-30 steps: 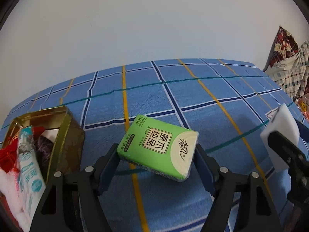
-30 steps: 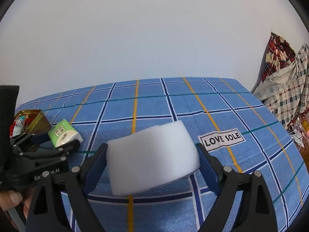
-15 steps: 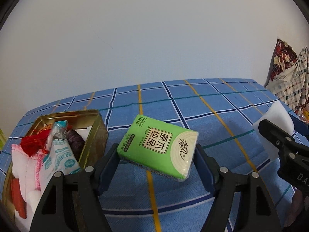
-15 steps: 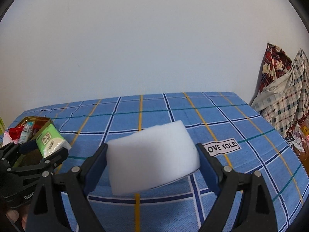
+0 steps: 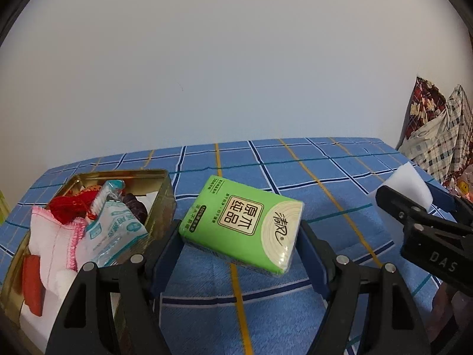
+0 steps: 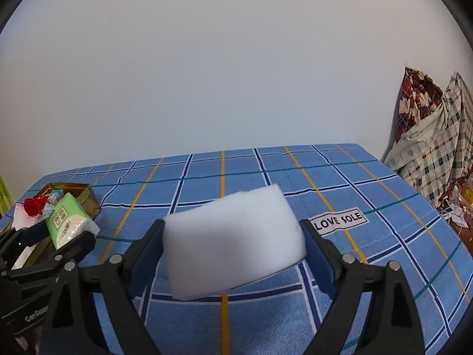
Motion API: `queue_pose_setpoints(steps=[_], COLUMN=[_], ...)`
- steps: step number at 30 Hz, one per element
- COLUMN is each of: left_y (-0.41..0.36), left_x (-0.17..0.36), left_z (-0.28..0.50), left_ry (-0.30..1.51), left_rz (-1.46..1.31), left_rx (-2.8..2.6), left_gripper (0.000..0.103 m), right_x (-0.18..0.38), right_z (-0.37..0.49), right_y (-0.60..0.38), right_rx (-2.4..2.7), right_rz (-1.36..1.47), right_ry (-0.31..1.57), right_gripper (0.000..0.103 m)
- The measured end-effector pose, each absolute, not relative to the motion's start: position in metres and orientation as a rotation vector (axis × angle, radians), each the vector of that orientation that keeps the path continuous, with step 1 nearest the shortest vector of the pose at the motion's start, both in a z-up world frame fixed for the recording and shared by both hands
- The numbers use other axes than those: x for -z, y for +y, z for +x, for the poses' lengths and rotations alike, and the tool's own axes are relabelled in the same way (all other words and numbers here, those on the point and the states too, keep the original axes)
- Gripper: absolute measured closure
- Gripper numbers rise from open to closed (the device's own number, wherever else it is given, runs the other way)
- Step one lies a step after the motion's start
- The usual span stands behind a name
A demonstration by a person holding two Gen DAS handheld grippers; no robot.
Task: Organize soft objects
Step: 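Carry the green tissue pack and white sponge block over the tin tray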
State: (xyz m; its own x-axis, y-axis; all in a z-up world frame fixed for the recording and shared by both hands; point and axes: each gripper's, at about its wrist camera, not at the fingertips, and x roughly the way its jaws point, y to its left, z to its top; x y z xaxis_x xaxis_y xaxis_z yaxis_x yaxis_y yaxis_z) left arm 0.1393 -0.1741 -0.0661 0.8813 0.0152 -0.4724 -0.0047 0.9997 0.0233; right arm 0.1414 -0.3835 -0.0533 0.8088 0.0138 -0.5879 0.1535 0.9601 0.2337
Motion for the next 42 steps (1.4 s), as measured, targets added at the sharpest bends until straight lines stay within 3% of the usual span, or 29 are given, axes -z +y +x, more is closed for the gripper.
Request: queue_pose_setpoints(steps=[42], left_y=[-0.155], left_x=[0.060], left_z=[0.080], left_ry=[0.325], left_rz=[-0.019], left_rx=[-0.037], left_gripper=[0.026], right_x=[0.037], right_z=[0.109], right_y=[-0.360], right_rx=[0.041], right_rz=[0.299], right_ry=[0.555], right_gripper=[0.013])
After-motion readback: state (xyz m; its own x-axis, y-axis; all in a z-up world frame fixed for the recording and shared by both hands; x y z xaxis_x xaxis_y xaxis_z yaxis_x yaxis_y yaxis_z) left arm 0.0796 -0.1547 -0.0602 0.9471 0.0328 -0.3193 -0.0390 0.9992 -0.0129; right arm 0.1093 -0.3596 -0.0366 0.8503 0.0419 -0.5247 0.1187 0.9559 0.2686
